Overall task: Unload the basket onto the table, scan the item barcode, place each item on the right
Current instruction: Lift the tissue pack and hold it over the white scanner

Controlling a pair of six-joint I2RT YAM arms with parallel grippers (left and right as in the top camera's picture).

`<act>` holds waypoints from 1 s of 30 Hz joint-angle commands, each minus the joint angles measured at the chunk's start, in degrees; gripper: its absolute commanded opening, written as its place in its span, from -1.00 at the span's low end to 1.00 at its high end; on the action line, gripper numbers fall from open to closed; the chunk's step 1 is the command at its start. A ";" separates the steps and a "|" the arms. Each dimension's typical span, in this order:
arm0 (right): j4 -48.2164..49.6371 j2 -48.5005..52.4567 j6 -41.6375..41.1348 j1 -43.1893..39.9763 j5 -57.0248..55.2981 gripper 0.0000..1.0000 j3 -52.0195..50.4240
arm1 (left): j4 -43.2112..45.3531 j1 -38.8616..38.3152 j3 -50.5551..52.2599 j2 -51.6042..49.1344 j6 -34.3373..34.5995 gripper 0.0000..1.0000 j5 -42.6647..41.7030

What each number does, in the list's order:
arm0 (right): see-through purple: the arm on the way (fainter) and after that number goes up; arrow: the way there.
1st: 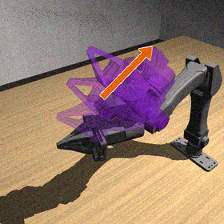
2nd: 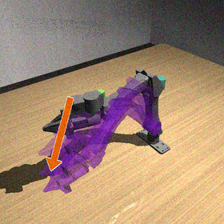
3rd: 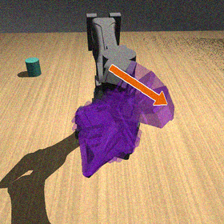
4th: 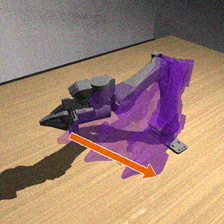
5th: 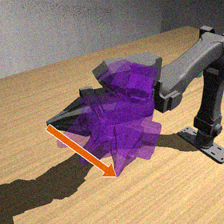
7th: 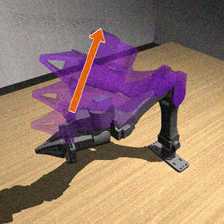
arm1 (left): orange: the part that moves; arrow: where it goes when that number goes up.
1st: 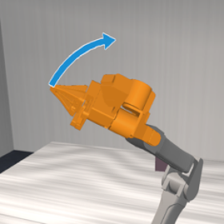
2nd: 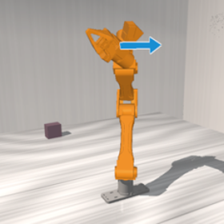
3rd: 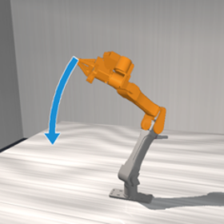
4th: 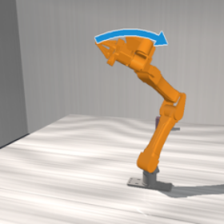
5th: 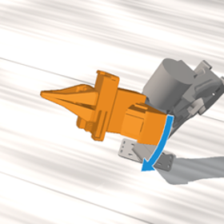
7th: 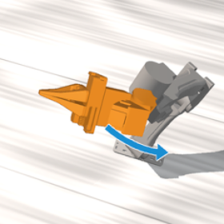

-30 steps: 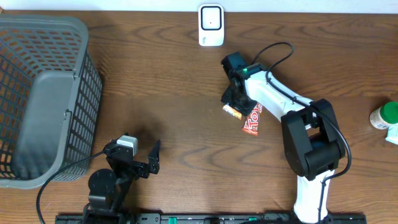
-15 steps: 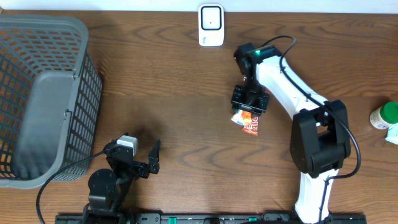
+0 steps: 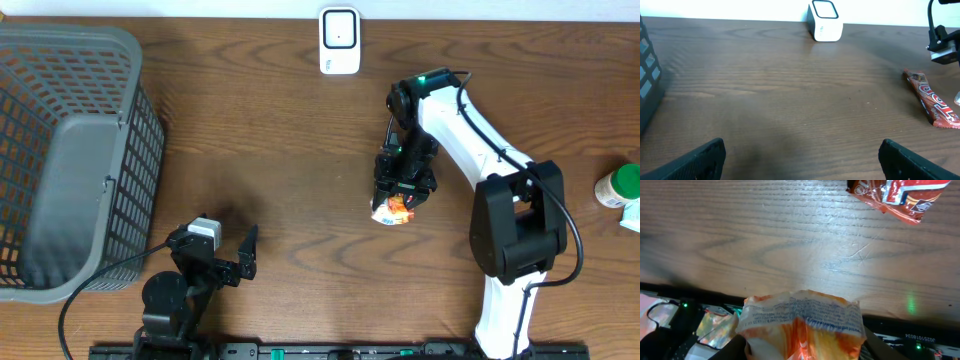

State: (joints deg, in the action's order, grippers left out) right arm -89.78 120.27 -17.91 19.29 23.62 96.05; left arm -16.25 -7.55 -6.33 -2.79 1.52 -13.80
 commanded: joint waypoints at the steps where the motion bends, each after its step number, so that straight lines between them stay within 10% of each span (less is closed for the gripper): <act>1: -0.11 -0.70 1.51 -0.07 1.14 -0.10 0.92 | -1.42 0.09 0.85 0.22 0.28 0.96 -0.50; 14: 13.66 -0.70 -0.48 0.26 6.12 -0.21 9.18 | -1.42 0.09 0.87 0.22 0.28 0.96 -0.52; 30: 69.18 4.59 2.89 6.93 -39.89 -0.21 17.62 | -1.42 0.09 0.87 0.22 0.28 0.96 -0.52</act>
State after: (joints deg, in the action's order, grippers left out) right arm -26.74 121.60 -17.32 26.13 -5.50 113.82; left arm -16.27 -7.55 -6.33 -2.85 1.52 -13.80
